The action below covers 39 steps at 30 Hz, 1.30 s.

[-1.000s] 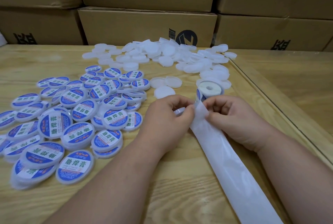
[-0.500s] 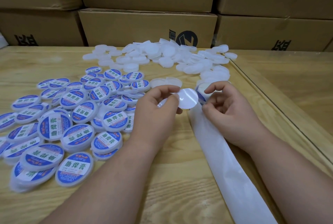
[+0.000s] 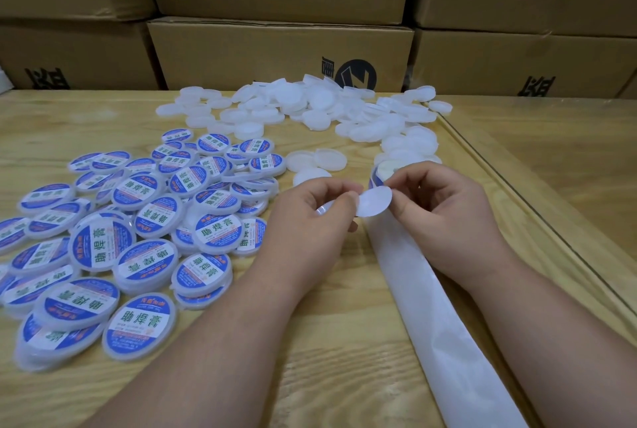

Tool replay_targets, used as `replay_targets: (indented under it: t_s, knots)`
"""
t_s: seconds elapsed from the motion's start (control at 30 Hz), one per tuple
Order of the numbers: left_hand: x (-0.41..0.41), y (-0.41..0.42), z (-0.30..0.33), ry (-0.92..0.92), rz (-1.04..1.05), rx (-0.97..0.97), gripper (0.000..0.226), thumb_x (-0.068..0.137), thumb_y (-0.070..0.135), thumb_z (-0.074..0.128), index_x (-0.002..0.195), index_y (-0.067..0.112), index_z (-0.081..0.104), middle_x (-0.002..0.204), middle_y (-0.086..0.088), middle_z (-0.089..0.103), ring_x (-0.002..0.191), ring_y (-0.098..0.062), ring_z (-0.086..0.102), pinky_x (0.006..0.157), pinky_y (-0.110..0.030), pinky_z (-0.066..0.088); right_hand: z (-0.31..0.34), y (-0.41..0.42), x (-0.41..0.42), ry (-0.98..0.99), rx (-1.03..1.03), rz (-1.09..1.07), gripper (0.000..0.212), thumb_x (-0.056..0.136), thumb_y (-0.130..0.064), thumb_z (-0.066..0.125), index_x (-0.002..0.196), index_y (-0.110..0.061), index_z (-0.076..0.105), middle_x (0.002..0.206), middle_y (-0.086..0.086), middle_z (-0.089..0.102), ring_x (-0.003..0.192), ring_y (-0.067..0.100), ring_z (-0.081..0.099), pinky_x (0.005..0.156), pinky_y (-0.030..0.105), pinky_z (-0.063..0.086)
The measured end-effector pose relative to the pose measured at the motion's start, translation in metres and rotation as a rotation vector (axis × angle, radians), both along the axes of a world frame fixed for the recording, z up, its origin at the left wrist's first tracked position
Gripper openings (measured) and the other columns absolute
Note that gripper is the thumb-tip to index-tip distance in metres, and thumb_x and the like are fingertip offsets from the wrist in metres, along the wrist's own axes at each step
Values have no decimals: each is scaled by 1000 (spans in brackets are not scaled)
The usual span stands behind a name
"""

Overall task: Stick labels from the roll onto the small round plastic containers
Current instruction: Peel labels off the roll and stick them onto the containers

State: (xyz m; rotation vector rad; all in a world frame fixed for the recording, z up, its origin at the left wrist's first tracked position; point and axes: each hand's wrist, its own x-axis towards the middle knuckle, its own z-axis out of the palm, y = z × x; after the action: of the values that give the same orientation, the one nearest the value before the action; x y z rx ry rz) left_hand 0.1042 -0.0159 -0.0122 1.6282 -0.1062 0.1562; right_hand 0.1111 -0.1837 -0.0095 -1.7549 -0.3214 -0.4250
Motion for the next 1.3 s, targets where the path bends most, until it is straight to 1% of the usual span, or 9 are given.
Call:
replay_targets:
  t_s: [0.23,0.37,0.47,0.53,0.63,0.8,0.9,1.07,1.3]
  knots:
    - [1,2,1,-3,-26,-67,20,86,36,59,88,26,76,77,4,74,68,-16,72,54,-25,42,-1,1,-2,12,10,33,23,86,8,71,76,-13,69,64,-10,58,59,6,49,57,15,41]
    - [4,6,4,24,-102,-364,35,85,30,38,108,18,61,78,-10,72,70,-26,69,43,-26,39,-1,3,-1,52,63,3,25,87,2,72,72,-18,66,65,-7,56,58,4,48,55,14,41]
    - [4,6,6,141,-119,-638,31,97,15,27,112,15,55,85,-18,74,79,-32,72,47,-28,47,1,3,-1,129,101,-4,16,81,-17,70,68,-26,66,60,-8,50,54,6,41,51,17,37]
    - [5,4,7,206,-123,-704,28,104,13,29,111,16,56,88,-14,77,81,-28,74,51,-30,54,1,2,-1,194,131,8,14,79,-23,68,66,-27,66,55,-9,46,50,8,36,48,19,33]
    - [7,0,7,223,-117,-698,29,109,22,37,107,15,65,87,-3,76,77,-21,71,56,-32,58,3,2,-2,264,200,48,15,79,-20,64,64,-22,65,51,-8,40,45,8,30,43,19,28]
    - [7,0,10,280,-151,-679,25,103,22,45,109,10,66,99,-15,71,77,-23,70,57,-33,57,5,3,-4,327,156,152,20,77,-19,62,58,-23,65,50,-8,39,44,6,31,43,17,28]
    - [7,1,9,283,-188,-689,28,103,18,38,112,6,62,111,-29,70,87,-32,69,61,-36,55,4,7,-4,336,58,181,20,78,-24,64,60,-18,68,57,-8,53,54,3,44,54,15,37]
    - [9,0,4,248,-235,-624,32,99,8,28,110,9,59,113,-24,72,85,-28,71,58,-32,53,0,10,0,349,1,114,29,79,-31,67,76,-2,73,86,30,67,79,19,54,78,36,42]
    - [13,-1,-1,219,-263,-547,34,95,0,30,108,12,59,107,-17,76,84,-24,73,58,-30,55,-1,9,0,351,-37,100,20,93,-16,70,77,-5,77,94,22,73,82,13,61,79,33,47]
